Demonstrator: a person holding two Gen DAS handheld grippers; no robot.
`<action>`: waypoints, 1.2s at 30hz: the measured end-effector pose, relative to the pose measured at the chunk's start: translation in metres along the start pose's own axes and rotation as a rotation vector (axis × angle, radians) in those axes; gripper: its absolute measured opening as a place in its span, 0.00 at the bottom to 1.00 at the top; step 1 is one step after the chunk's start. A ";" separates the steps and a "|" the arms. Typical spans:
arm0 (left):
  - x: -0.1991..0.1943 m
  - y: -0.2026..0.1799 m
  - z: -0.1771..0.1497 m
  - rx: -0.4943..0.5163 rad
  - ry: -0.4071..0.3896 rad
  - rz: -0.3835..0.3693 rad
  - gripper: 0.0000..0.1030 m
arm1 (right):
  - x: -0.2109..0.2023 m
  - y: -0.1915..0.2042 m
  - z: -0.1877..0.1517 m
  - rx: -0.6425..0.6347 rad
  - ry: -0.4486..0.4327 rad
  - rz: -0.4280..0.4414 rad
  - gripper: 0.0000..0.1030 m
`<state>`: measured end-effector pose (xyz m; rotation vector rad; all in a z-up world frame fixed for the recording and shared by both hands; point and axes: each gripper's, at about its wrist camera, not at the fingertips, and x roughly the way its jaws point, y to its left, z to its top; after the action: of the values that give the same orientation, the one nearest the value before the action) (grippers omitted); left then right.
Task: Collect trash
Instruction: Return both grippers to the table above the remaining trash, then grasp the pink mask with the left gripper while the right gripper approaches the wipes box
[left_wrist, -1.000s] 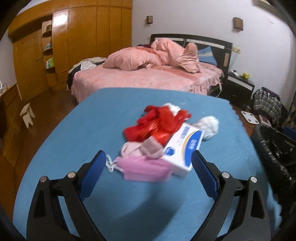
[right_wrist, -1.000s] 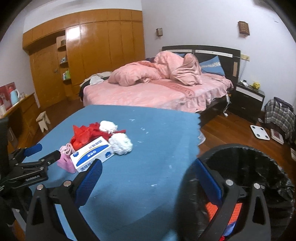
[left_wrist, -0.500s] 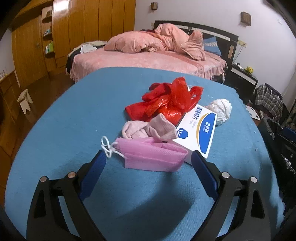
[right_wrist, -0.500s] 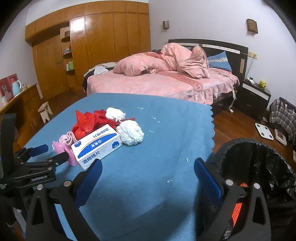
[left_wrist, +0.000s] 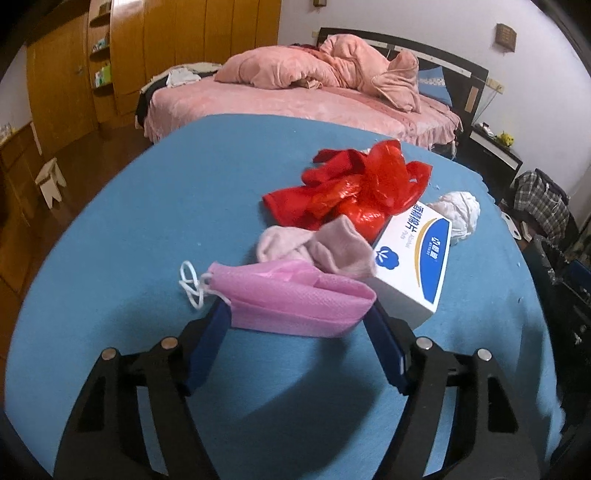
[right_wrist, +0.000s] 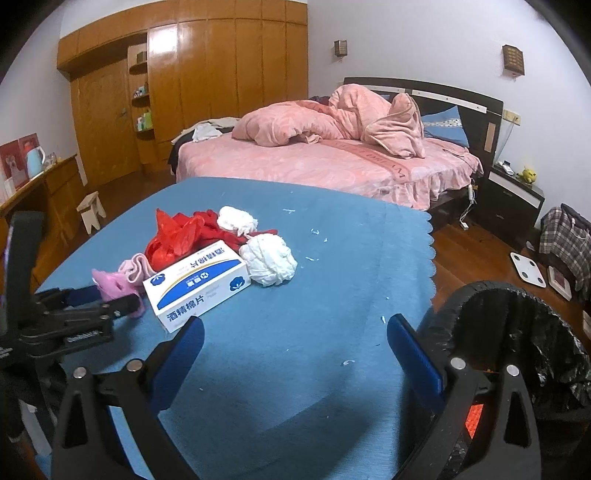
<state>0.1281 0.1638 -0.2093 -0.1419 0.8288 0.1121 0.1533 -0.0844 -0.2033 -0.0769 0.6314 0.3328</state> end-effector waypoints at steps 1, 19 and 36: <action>-0.003 0.002 -0.001 0.006 -0.003 0.005 0.69 | 0.001 0.001 0.000 -0.002 0.001 0.000 0.94; -0.007 0.026 -0.007 -0.025 0.042 0.002 0.59 | 0.015 0.013 -0.002 -0.013 0.029 0.019 0.94; -0.010 0.037 0.000 -0.031 0.015 -0.087 0.07 | 0.041 0.065 0.007 -0.023 0.061 0.114 0.94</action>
<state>0.1158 0.2000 -0.2054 -0.2075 0.8345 0.0420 0.1668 -0.0100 -0.2205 -0.0740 0.6940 0.4493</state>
